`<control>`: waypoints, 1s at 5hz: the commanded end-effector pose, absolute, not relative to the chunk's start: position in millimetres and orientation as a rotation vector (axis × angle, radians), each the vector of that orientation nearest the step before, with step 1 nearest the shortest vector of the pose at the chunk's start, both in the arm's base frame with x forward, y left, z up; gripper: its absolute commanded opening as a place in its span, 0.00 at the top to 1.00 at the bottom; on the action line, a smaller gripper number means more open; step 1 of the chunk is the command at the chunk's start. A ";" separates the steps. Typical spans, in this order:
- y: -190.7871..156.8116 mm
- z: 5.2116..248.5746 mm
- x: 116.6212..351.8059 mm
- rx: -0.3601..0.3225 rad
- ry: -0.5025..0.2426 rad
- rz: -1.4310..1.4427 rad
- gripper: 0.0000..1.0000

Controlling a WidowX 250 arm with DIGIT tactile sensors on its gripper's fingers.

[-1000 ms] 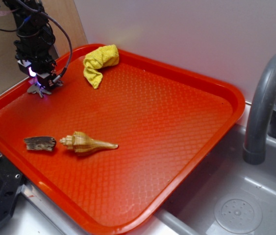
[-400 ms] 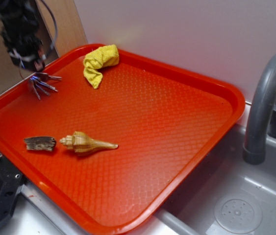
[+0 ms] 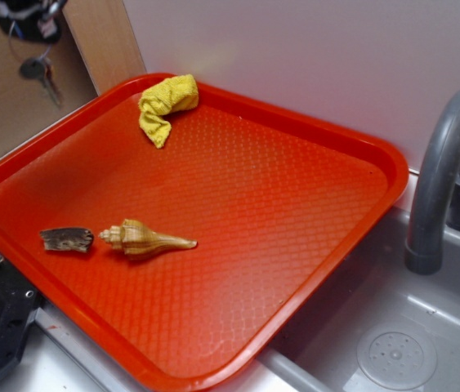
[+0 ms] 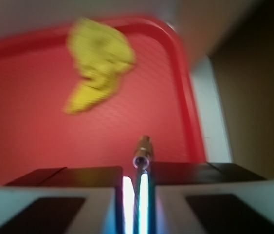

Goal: Grab the silver keys.

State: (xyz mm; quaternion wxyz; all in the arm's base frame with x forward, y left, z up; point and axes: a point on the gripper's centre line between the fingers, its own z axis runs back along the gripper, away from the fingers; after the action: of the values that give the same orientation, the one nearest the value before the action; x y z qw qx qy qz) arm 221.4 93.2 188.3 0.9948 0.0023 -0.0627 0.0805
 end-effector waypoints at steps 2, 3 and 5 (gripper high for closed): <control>11.7 194.7 278.3 -0.088 -0.019 -0.087 1.00; 12.6 190.9 284.2 -0.084 -0.034 -0.089 1.00; 18.0 209.5 283.8 -0.079 -0.103 -0.102 1.00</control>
State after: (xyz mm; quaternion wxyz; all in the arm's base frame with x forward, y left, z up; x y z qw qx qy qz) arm 283.6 4.0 177.7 0.9974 -0.0459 0.0043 -0.0553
